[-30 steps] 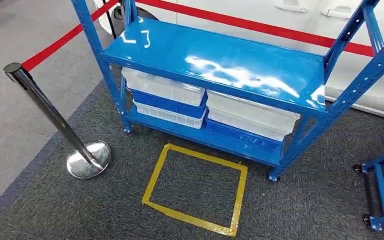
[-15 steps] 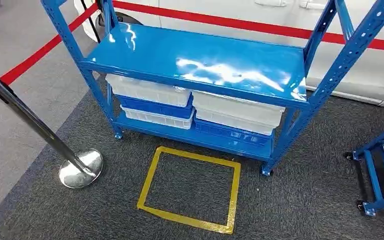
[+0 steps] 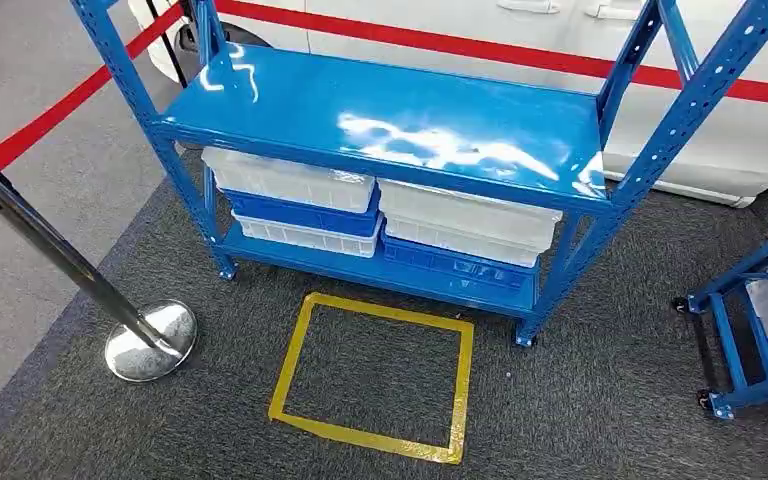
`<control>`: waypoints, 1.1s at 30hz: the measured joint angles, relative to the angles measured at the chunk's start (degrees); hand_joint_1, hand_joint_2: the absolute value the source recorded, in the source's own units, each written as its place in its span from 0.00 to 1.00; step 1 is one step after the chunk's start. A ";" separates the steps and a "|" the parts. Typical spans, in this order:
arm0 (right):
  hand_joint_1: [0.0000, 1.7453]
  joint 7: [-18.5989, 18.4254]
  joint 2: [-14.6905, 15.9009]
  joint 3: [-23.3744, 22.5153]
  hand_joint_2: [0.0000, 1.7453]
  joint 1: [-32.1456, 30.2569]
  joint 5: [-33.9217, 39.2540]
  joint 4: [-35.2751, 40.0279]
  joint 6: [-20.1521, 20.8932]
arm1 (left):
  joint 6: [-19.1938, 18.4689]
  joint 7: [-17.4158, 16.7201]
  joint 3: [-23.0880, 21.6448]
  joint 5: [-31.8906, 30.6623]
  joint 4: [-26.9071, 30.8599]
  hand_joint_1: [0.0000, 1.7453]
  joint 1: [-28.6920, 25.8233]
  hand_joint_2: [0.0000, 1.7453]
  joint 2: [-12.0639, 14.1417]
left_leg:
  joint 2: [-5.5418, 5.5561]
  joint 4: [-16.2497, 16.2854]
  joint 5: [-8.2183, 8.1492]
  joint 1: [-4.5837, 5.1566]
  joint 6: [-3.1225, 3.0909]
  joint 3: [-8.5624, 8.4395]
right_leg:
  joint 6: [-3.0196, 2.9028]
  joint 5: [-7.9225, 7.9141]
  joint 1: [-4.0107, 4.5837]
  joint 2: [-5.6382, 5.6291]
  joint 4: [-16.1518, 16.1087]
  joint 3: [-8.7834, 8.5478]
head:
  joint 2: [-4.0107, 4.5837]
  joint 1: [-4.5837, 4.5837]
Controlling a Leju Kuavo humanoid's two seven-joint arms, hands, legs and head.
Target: Take the parts from the cabinet and place them on the table.
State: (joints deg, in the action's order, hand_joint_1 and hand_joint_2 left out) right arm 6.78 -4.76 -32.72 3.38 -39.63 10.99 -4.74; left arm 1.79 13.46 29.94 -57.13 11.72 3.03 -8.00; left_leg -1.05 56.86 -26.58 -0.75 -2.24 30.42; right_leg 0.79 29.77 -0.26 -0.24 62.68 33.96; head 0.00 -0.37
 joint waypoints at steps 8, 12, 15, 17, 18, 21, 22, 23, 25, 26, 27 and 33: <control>0.00 -0.94 -0.04 -0.87 1.00 -0.20 0.50 -0.02 -0.42 | -0.02 0.02 0.04 -0.09 0.00 0.00 -0.06 0.00 -0.07 | -0.33 0.62 -0.48 0.06 0.49 -0.02 | 0.60 -3.11 -0.96 0.56 -2.93 -1.98 | 0.00 0.00; 0.00 -0.70 -0.11 -1.27 1.00 -0.05 0.52 -0.02 0.30 | -0.07 0.22 0.13 -0.09 0.00 0.00 0.10 1.00 -0.07 | -0.45 0.65 -0.55 0.38 1.78 0.12 | -0.51 -2.47 -0.24 0.34 -3.73 -1.94 | 0.00 0.02; 0.00 -0.59 -0.13 -1.38 1.00 -0.04 0.52 0.00 0.37 | -0.07 0.28 0.28 -0.07 0.00 0.00 0.12 1.00 -0.04 | 0.32 4.20 -3.39 0.08 2.74 1.59 | -1.88 -3.04 -0.81 0.42 -4.57 -2.19 | 0.00 0.05; 0.00 -0.57 -0.15 -1.42 1.00 -0.01 0.52 0.00 0.72 | 0.00 0.31 0.52 0.00 0.00 0.00 0.03 1.00 -0.04 | 0.49 13.82 -8.28 0.01 3.13 6.10 | -2.20 -3.03 -0.71 0.41 -4.51 -1.92 | 0.00 0.07; 0.00 -0.57 -0.22 -1.44 1.00 -0.03 0.52 0.00 1.00 | 0.04 0.24 0.59 0.00 0.00 0.00 -0.02 1.00 -0.06 | 0.50 17.91 -9.61 0.01 3.23 8.04 | -2.20 -3.03 -0.65 0.37 -4.45 -1.84 | 0.00 0.07; 0.00 -0.50 -0.31 -1.62 1.00 -0.03 0.52 -0.02 1.14 | 0.44 -0.02 0.79 -0.04 0.00 0.00 -0.02 1.00 -0.09 | 0.50 14.40 -5.43 -0.03 3.11 6.45 | -2.11 -2.95 -0.66 0.08 -4.11 -1.92 | 0.00 0.07; 0.00 -0.37 -0.33 -1.62 1.00 -0.01 0.52 0.00 1.14 | 0.57 -0.07 0.87 -0.04 0.00 0.00 0.01 1.00 -0.09 | 0.50 9.24 -2.79 -0.03 2.95 3.98 | -1.95 -2.85 -0.69 -0.10 -4.02 -1.99 | 0.00 0.07; 0.00 -0.28 -0.37 -1.62 1.00 -0.01 0.50 0.00 1.16 | 0.63 -0.09 0.92 -0.02 0.00 0.00 0.02 1.00 -0.07 | 0.56 3.92 -0.55 -0.03 2.71 1.40 | -1.77 -2.74 -0.68 -0.20 -3.91 -2.05 | 0.00 0.07; 0.00 -0.24 -0.37 -1.64 1.00 0.03 0.48 0.00 1.20 | 0.70 -0.28 0.96 -0.04 0.00 0.00 0.18 1.00 -0.07 | 0.68 1.57 -1.08 0.24 2.08 0.73 | -1.12 -2.63 -0.20 -0.30 -3.62 -1.77 | 0.00 0.00; 0.00 -0.24 -0.37 -1.64 1.00 0.03 0.48 0.00 1.22 | 0.70 -0.37 0.96 -0.04 0.00 0.00 0.21 1.00 -0.09 | 0.68 1.55 -1.08 0.29 1.92 0.89 | -0.84 -2.72 -0.22 -0.25 -3.71 -1.79 | 0.00 0.02; 0.00 -0.24 -0.37 -1.66 1.00 0.03 0.48 0.00 1.20 | 0.68 -0.44 0.96 -0.04 0.00 0.00 0.18 1.00 -0.07 | 0.69 1.60 -1.02 0.32 1.61 0.89 | -0.45 -2.87 -0.23 -0.25 -3.89 -1.87 | 0.00 0.02; 0.00 0.74 -0.35 -1.73 1.00 0.05 0.15 0.00 1.31 | 0.85 -0.59 1.03 -0.09 0.00 0.00 0.25 1.00 -0.09 | 0.30 0.74 -0.09 0.25 -0.11 0.85 | 0.87 5.47 -0.51 -0.05 11.21 5.04 | 0.00 0.02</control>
State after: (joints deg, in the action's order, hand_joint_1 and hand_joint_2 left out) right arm 7.52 -5.11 -34.45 3.43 -39.47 10.99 -3.43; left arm 2.64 12.87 30.97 -57.22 11.72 3.27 -8.09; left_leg -0.75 57.59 -26.67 -0.50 -2.36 31.27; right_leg 1.67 35.24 -0.77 -0.28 73.90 39.00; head 0.00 -0.35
